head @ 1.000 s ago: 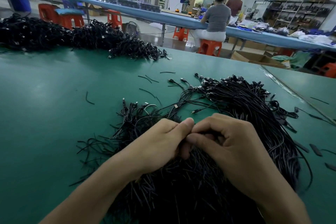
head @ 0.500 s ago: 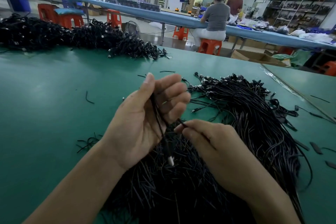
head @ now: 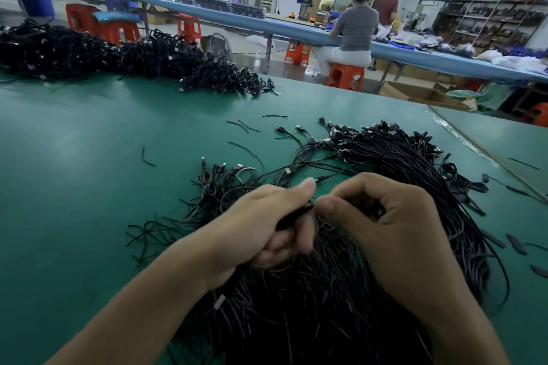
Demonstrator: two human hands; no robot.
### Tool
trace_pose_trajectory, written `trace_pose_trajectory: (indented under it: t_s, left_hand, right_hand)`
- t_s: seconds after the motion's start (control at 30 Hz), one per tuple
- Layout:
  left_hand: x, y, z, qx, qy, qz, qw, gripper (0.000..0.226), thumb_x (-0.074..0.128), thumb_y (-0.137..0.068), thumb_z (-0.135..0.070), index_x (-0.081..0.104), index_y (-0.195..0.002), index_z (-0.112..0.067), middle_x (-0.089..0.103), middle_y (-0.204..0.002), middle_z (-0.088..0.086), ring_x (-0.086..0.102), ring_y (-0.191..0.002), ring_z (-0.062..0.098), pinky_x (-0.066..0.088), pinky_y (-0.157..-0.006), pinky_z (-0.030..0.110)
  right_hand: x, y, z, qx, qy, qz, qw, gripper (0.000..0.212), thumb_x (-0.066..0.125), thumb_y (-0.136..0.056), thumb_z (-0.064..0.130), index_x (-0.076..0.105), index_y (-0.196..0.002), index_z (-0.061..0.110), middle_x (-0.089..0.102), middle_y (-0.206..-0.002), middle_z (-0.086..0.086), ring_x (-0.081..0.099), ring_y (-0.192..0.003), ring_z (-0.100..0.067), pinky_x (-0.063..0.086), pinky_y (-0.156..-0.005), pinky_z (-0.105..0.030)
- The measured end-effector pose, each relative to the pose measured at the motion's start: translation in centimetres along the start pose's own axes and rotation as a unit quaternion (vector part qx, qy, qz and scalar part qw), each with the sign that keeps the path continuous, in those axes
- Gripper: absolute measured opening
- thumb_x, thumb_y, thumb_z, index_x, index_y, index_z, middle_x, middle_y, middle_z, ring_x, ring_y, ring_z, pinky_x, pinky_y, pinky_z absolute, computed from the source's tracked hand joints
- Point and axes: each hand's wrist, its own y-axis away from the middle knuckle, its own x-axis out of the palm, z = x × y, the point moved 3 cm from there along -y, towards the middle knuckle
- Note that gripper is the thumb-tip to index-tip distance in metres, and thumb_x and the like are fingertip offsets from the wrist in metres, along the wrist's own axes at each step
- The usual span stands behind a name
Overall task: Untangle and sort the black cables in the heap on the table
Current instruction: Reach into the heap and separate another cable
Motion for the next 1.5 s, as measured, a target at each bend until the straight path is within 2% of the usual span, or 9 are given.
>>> trace_pose_trajectory:
  t_s: [0.17, 0.27, 0.47, 0.63, 0.8, 0.97, 1.13, 1.27, 1.5]
  left_hand:
    - [-0.2, 1.0, -2.1, 0.000, 0.357, 0.176, 0.917, 0.049, 0.042, -0.098, -0.039, 0.052, -0.057, -0.016, 0.028, -0.042, -0.010, 0.026, -0.033, 0.004, 0.024, -0.032, 0.013]
    - [-0.8, 0.3, -2.6, 0.095, 0.438, 0.037, 0.893, 0.046, 0.048, -0.097, -0.042, 0.070, -0.071, -0.011, 0.051, -0.051, -0.007, 0.050, -0.042, 0.004, 0.042, -0.039, 0.013]
    - [-2.5, -0.6, -0.8, 0.256, 0.152, -0.220, 0.929, 0.040, 0.047, -0.092, -0.036, 0.066, -0.117, -0.010, 0.075, -0.107, 0.006, 0.072, -0.102, 0.018, 0.057, -0.082, 0.022]
    - [-1.3, -0.6, 0.3, 0.190, -0.247, -0.244, 0.919, 0.031, 0.049, -0.103, -0.027, 0.074, -0.089, -0.035, 0.072, -0.075, -0.016, 0.067, -0.069, -0.005, 0.050, -0.066, 0.007]
    - [-0.3, -0.3, 0.3, 0.015, -0.120, -0.069, 0.990, 0.060, 0.037, -0.105, -0.042, 0.065, -0.058, -0.019, 0.057, -0.047, -0.004, 0.049, -0.037, 0.009, 0.038, -0.040, 0.016]
    - [-0.2, 0.4, -0.3, -0.027, -0.029, 0.005, 0.999, 0.050, 0.042, -0.092, -0.059, 0.051, -0.059, -0.023, 0.035, -0.046, -0.007, 0.027, -0.035, 0.006, 0.022, -0.032, 0.013]
    - [-0.2, 0.7, -0.1, -0.041, 0.039, 0.067, 0.996, 0.051, 0.045, -0.092, -0.053, 0.038, -0.050, -0.025, 0.048, -0.046, 0.000, 0.039, -0.032, 0.007, 0.028, -0.032, 0.012]
    - [-0.2, 0.4, 0.2, -0.058, 0.031, 0.045, 0.997, 0.058, 0.044, -0.100, -0.048, 0.037, -0.049, -0.023, 0.059, -0.055, 0.004, 0.052, -0.041, 0.010, 0.039, -0.039, 0.015]
    - [-0.3, -0.2, 0.3, -0.007, -0.081, -0.095, 0.992, 0.057, 0.045, -0.102, -0.041, 0.059, -0.055, -0.012, 0.052, -0.060, 0.012, 0.048, -0.060, 0.026, 0.052, -0.063, 0.036]
  right_hand:
    - [1.5, 0.0, -0.3, 0.039, 0.003, 0.032, 0.999, 0.027, 0.054, -0.086, 0.052, 0.069, -0.073, 0.034, 0.058, -0.058, 0.005, 0.040, -0.044, -0.003, 0.030, -0.043, -0.017]
    - [3.0, 0.3, -0.5, 0.057, 0.099, 0.106, 0.988, 0.027, 0.049, -0.093, 0.051, 0.063, -0.081, 0.030, 0.057, -0.059, 0.009, 0.044, -0.044, -0.008, 0.035, -0.046, -0.027]
    - [4.3, 0.8, 0.0, 0.045, 0.103, 0.210, 0.971, 0.020, 0.049, -0.102, 0.029, 0.062, -0.088, 0.023, 0.058, -0.070, 0.006, 0.053, -0.061, -0.011, 0.042, -0.056, -0.029]
    - [2.3, 0.4, 0.2, -0.025, 0.115, 0.120, 0.986, 0.014, 0.067, -0.091, 0.028, 0.071, -0.079, 0.023, 0.065, -0.073, 0.013, 0.061, -0.074, -0.003, 0.045, -0.067, -0.018]
    - [1.1, 0.2, 0.2, -0.051, 0.023, 0.048, 0.997, 0.011, 0.076, -0.083, 0.025, 0.072, -0.073, 0.027, 0.070, -0.070, 0.014, 0.068, -0.072, -0.011, 0.050, -0.067, -0.021]
    - [1.1, -0.1, -0.5, 0.006, -0.096, 0.038, 0.995, 0.011, 0.078, -0.078, 0.030, 0.071, -0.076, 0.022, 0.073, -0.071, 0.003, 0.068, -0.067, -0.013, 0.056, -0.065, -0.036]
    - [1.5, 0.1, -1.2, 0.047, -0.165, 0.121, 0.978, 0.010, 0.069, -0.084, 0.029, 0.065, -0.086, 0.021, 0.071, -0.084, -0.007, 0.066, -0.082, -0.036, 0.053, -0.078, -0.053]
    - [1.6, 0.2, -1.4, 0.059, -0.140, 0.163, 0.975, 0.014, 0.063, -0.088, 0.036, 0.059, -0.087, 0.023, 0.069, -0.078, -0.012, 0.062, -0.076, -0.043, 0.048, -0.074, -0.065]
    - [2.2, 0.3, -1.2, 0.024, -0.015, 0.098, 0.995, 0.017, 0.060, -0.095, 0.025, 0.051, -0.082, 0.032, 0.058, -0.073, 0.006, 0.049, -0.061, -0.012, 0.047, -0.056, -0.036]
